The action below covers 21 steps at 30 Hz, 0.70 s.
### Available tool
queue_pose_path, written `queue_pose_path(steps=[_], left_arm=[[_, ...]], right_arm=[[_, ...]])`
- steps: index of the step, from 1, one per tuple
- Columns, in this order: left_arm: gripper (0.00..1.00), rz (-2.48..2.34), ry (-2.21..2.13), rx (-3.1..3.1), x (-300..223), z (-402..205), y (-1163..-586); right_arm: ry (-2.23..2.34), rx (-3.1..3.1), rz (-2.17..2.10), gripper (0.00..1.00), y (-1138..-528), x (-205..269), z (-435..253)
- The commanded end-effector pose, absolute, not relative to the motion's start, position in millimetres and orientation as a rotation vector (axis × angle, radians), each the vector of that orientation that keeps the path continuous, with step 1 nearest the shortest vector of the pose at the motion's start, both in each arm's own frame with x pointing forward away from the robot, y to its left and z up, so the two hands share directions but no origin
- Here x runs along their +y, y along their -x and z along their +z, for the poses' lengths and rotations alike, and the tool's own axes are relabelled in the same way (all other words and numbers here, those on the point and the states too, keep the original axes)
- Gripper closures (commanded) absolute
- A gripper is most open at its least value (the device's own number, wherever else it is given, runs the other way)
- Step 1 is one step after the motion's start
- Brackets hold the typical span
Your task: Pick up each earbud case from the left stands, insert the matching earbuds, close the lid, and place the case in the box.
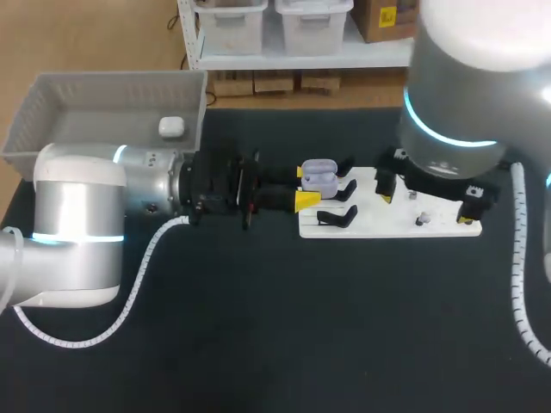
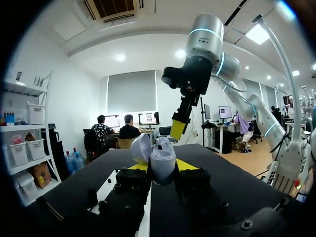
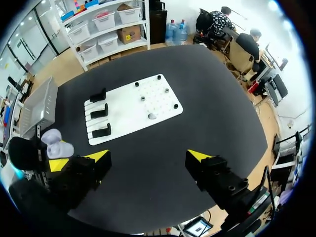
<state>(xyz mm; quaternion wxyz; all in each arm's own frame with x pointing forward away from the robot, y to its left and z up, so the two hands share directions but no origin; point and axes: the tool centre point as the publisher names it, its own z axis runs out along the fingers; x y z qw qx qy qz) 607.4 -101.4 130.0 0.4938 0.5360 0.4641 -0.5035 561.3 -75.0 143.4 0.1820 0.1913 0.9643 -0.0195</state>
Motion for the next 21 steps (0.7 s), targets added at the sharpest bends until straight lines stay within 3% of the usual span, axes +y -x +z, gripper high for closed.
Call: queue_pose_path(steps=[1,21], left_arm=[[1.0,-1.216,-1.296,1.126,-101.2,130.0,-605.8],[1.0,-1.216,-1.296,1.126,-101.2,130.0,-605.8]], right_arm=[[-0.522,2.732,0.011,0.0,-574.5,-88.0,132.2],[-0.522,2.732,0.011,0.0,-574.5,-88.0,132.2]])
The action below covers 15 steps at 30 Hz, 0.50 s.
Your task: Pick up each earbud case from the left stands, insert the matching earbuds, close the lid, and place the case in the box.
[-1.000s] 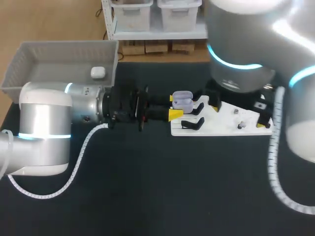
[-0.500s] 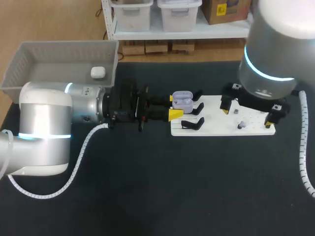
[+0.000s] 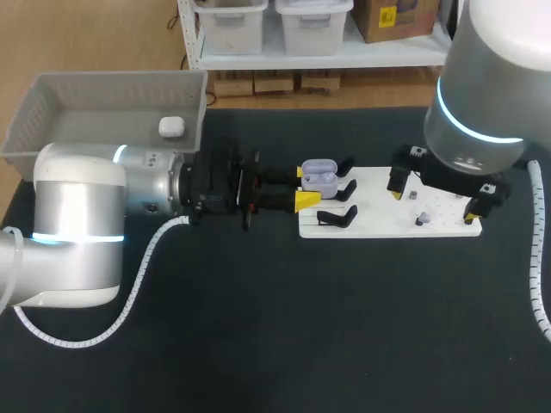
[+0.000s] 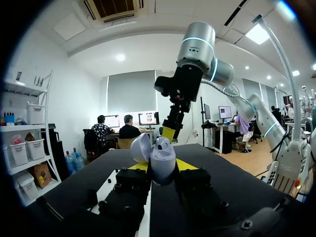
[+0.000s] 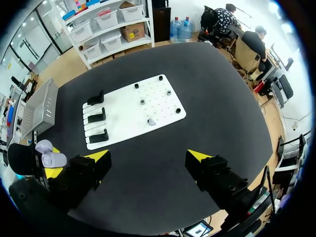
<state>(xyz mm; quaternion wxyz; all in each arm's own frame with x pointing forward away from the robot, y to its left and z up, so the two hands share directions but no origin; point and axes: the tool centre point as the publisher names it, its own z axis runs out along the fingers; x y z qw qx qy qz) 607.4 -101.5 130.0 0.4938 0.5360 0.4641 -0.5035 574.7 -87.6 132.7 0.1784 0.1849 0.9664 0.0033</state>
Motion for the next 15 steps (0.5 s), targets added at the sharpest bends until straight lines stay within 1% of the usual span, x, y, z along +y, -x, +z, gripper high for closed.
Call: queue_pose_path(steps=[1,7,15], left_arm=[[1.0,-1.216,-1.296,1.126,-101.2,130.0,-605.8],[1.0,-1.216,-1.296,1.126,-101.2,130.0,-605.8],[1.0,-1.216,-1.296,1.126,-101.2,130.0,-605.8]], right_arm=[[-0.522,2.732,0.011,0.0,-574.5,-88.0,132.2],[-0.419,2.74,0.047,0.0,-584.4,-93.6,119.1],[-0.4,2.794,0.036,0.0,-601.6,-111.3,94.5]])
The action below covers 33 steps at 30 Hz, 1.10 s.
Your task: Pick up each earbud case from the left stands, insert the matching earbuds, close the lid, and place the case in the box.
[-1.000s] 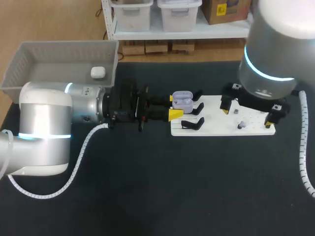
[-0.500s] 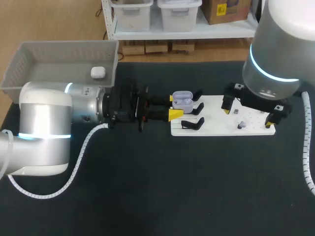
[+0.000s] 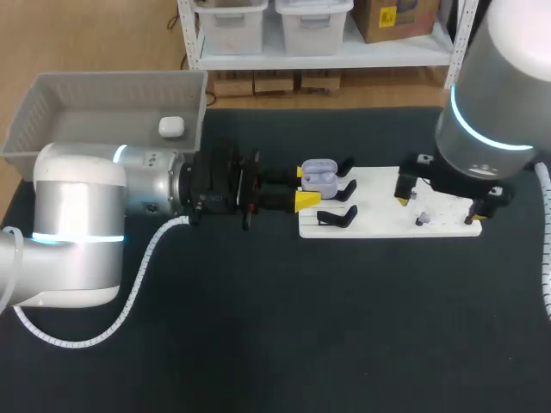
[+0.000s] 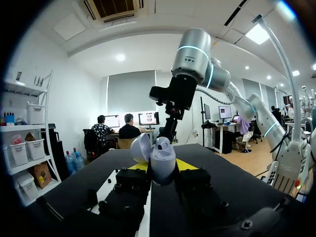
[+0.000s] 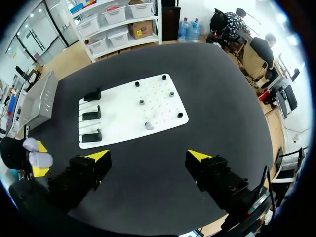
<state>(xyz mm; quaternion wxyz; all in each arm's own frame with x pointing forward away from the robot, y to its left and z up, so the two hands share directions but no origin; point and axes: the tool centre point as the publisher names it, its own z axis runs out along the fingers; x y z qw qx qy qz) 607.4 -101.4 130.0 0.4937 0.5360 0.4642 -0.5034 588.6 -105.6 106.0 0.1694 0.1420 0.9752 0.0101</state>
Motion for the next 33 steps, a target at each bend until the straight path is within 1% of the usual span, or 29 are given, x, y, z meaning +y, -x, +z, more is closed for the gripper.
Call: queue_pose_path(steps=[1,8,9,10,12,13,23,33], left_arm=[[1.0,-1.216,-1.296,1.126,-101.2,130.0,-605.8],[1.0,-1.216,-1.296,1.126,-101.2,130.0,-605.8],[1.0,-1.216,-1.296,1.126,-101.2,130.0,-605.8],[1.0,-1.216,-1.296,1.126,-101.2,130.0,-605.8],[1.0,-1.216,-1.296,1.126,-101.2,130.0,-605.8],[1.0,-1.216,-1.296,1.126,-101.2,130.0,-605.8],[1.0,-1.216,-1.296,1.126,-101.2,130.0,-605.8],[1.0,-1.216,-1.296,1.126,-101.2,130.0,-605.8]], right_arm=[[-0.395,2.797,0.031,0.0,-603.4,-112.2,91.9],[-0.329,2.831,-0.003,0.0,-610.5,-108.3,76.2],[-0.323,2.836,0.01,0.02,-611.0,-108.2,74.4],[-0.322,2.837,0.007,0.12,-611.9,-108.1,72.1],[-0.318,2.843,0.007,0.47,-613.9,-108.0,67.6],[-0.317,2.845,0.007,0.52,-614.7,-107.9,65.4],[-0.316,2.866,0.037,0.53,-623.4,-110.0,46.7],[-0.315,2.883,0.059,0.58,-633.5,-113.6,31.6]])
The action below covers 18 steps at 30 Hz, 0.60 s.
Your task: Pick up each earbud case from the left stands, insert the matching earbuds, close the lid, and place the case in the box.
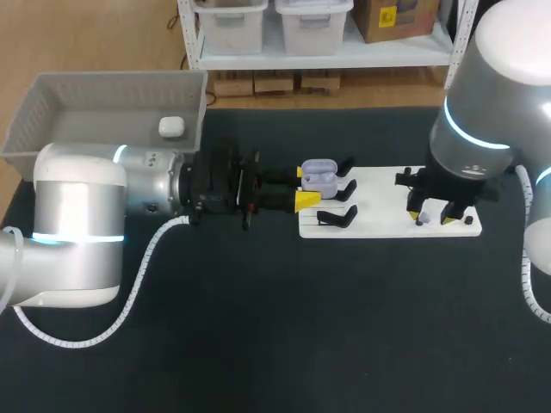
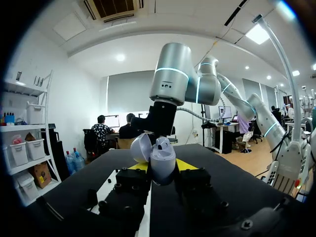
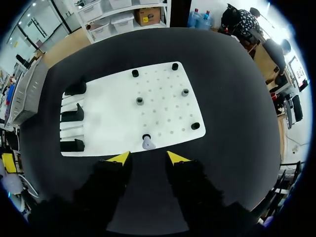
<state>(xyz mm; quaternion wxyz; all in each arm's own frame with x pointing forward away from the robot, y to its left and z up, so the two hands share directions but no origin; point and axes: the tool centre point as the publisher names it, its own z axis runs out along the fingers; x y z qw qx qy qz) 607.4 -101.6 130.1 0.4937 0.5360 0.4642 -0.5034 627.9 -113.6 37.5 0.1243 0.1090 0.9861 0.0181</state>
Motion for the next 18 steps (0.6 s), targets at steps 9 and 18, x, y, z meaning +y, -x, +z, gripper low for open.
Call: queue_pose_path(steps=[9,18], left_arm=[[1.0,-1.216,-1.296,1.126,-101.2,130.0,-605.8],[1.0,-1.216,-1.296,1.126,-101.2,130.0,-605.8]], right_arm=[[-0.318,2.904,0.06,0.62,-640.8,-116.3,18.9],[-0.34,2.908,0.065,0.72,-644.7,-119.9,13.2]])
